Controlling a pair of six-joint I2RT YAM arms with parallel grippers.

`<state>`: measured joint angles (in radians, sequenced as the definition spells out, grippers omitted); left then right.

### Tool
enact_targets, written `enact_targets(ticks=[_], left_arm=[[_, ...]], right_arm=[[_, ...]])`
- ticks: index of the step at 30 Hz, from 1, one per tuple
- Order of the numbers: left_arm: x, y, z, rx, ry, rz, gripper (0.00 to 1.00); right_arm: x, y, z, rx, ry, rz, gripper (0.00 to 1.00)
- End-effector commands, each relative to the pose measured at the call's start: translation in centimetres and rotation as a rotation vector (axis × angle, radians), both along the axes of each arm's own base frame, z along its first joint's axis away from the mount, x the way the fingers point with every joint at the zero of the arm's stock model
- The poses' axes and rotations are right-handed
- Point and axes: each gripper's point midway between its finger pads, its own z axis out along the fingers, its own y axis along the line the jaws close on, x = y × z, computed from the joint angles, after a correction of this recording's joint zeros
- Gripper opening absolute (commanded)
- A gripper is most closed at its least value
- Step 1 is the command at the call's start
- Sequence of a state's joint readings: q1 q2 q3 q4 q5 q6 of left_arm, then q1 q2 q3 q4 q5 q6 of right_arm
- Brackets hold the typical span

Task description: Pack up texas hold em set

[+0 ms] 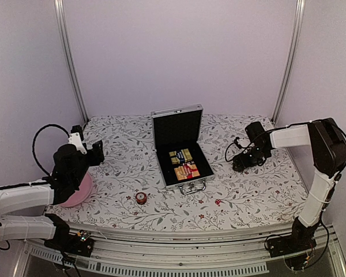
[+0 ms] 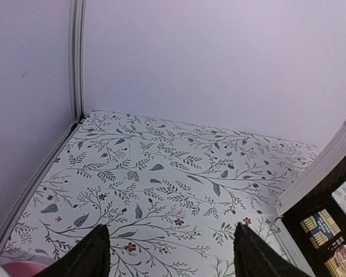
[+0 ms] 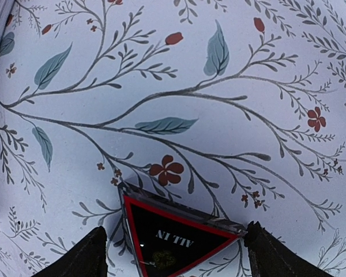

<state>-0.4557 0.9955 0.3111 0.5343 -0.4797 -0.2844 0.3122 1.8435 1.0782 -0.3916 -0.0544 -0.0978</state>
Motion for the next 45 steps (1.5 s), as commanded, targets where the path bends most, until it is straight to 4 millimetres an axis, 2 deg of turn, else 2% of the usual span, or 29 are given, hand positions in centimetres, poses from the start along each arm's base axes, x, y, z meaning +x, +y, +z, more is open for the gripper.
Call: enact_targets(ticks=[1, 5, 12, 18, 27, 33, 41, 45], left_arm=[[0.2, 0.3, 0.0, 0.007, -0.005, 0.008, 0.73], [0.2, 0.2, 0.0, 0.006, -0.004, 0.001, 0.73], [0.2, 0.1, -0.1, 0.002, -0.003, -0.007, 0.73], [0.1, 0.0, -0.1, 0.0, -0.004, -0.01, 0.73], [0.1, 0.0, -0.1, -0.004, -0.005, -0.012, 0.73], [0.1, 0.0, -0.1, -0.004, -0.005, -0.013, 0.73], [0.0, 0.1, -0.1, -0.004, -0.006, -0.01, 0.73], [0.0, 0.1, 0.0, -0.004, -0.01, -0.008, 0.73]], right_arm=[[1.1, -0.2, 0.0, -0.034, -0.03, 0.002, 0.78], [1.1, -1.4, -0.8, -0.094, -0.014, -0.044, 0.7], [1.4, -2.8, -1.0, -0.135, -0.012, -0.126, 0.7], [0.3, -2.5, -1.4, -0.102, 0.024, -0.132, 0.64], [-1.0, -3.0, -1.5, -0.095, 0.053, -0.188, 0.7], [-1.1, -2.7, -1.8, -0.086, 0.061, -0.177, 0.66], [-1.3, -2.3, -1.0, -0.072, 0.06, -0.181, 0.53], [-1.4, -1.2, 0.9, -0.079, 0.032, -0.164, 0.51]])
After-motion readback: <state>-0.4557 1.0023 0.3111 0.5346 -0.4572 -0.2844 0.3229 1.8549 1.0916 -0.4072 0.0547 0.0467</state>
